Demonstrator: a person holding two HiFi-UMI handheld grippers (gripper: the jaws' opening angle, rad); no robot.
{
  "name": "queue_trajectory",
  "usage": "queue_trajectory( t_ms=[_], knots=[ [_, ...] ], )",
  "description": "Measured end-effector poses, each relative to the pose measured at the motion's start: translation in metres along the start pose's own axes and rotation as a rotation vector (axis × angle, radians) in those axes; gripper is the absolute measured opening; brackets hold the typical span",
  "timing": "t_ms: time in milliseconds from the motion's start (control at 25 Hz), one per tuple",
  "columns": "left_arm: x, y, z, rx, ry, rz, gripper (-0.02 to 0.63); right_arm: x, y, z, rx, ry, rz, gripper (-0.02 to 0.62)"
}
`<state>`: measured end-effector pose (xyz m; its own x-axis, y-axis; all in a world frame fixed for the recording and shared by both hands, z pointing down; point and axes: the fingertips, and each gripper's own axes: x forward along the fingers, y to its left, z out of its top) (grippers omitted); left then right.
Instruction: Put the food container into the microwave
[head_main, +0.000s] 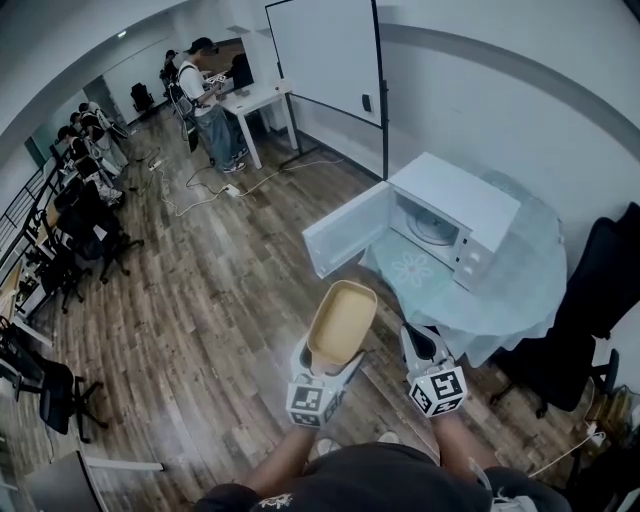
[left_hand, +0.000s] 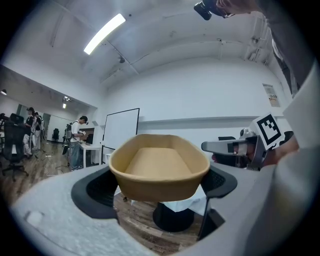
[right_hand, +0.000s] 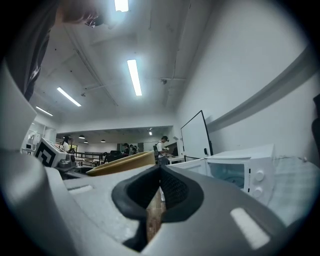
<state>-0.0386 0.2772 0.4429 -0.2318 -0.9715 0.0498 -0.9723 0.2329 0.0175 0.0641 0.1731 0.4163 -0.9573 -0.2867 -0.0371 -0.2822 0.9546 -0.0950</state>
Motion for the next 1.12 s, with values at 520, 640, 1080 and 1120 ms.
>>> queue_trajectory(
  t_ms=[520, 640, 1080, 1120],
  knots=[
    [0.002, -0.042, 0.001, 0.004, 0.026, 0.012, 0.512, -0.036, -0.022, -0.005, 0.034, 0.001, 0.033, 0.002],
    [0.007, -0.049, -0.003, 0.014, 0.027, 0.029, 0.512, -0.041, -0.035, -0.006, 0.039, 0.001, 0.042, 0.002],
    [0.015, -0.071, -0.005, 0.010, 0.054, 0.047, 0.512, -0.055, -0.056, -0.012, 0.075, 0.002, 0.047, 0.002],
    [0.016, -0.070, -0.006, 0.013, 0.055, 0.048, 0.512, -0.055, -0.056, -0.013, 0.077, 0.005, 0.048, 0.002]
  ],
)
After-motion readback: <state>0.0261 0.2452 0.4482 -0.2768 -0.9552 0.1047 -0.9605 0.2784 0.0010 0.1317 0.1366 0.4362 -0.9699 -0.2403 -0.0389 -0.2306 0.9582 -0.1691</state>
